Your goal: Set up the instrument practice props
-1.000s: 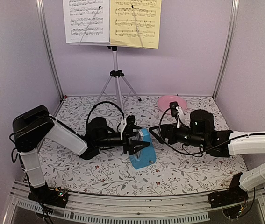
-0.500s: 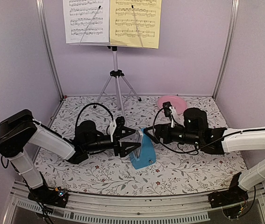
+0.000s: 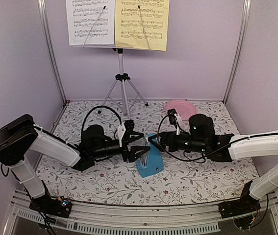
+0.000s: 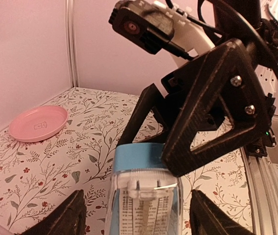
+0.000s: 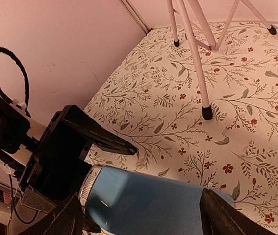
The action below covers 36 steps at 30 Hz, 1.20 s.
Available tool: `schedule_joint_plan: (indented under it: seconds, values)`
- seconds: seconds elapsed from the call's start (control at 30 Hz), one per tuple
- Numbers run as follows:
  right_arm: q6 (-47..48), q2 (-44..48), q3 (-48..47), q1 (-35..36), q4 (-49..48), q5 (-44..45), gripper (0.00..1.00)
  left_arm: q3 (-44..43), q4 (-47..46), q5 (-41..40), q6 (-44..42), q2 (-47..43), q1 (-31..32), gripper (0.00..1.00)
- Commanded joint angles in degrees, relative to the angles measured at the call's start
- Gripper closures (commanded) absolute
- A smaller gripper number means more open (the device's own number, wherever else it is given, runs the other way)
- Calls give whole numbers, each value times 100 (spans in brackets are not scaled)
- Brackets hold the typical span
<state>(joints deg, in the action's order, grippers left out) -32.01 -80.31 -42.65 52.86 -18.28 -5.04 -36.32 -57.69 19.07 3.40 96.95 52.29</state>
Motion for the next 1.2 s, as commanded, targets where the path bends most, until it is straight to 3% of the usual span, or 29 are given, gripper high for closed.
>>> schedule_joint_plan:
  seconds: [0.0, 0.17, 0.73, 1.17]
  values:
    - [-86, -31, -38, 1, 44, 165, 18, -173, 108, -43, -132, -109, 75, 30]
    - [-86, 92, -90, 2, 46, 222, 25, -209, 109, 86, -190, -77, 78, 46]
    - [-98, -336, -135, 1, 508, 482, 49, 46, -180, 138, -260, -120, 81, 78]
    - [-162, -765, 212, -2, 848, 724, 60, 398, -855, 297, -366, -130, 59, 81]
